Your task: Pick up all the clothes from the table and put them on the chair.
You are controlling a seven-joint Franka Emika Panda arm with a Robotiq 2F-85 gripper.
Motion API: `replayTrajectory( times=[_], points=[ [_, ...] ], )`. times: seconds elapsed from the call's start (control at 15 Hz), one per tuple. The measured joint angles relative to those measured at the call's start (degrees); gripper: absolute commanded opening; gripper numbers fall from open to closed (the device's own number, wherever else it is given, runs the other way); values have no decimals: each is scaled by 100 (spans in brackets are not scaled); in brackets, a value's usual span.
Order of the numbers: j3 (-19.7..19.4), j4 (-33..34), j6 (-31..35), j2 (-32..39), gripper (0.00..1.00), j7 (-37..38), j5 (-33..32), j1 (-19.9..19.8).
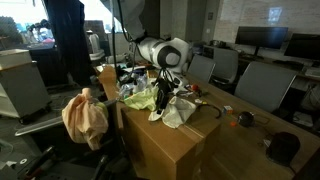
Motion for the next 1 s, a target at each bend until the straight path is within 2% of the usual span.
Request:
replayTrajectory(
  times=[0.47,1.0],
  points=[
    [-12,0,321,114,100,438,-19,3],
    [-261,5,827,291,100,1112,-526,76]
  ],
)
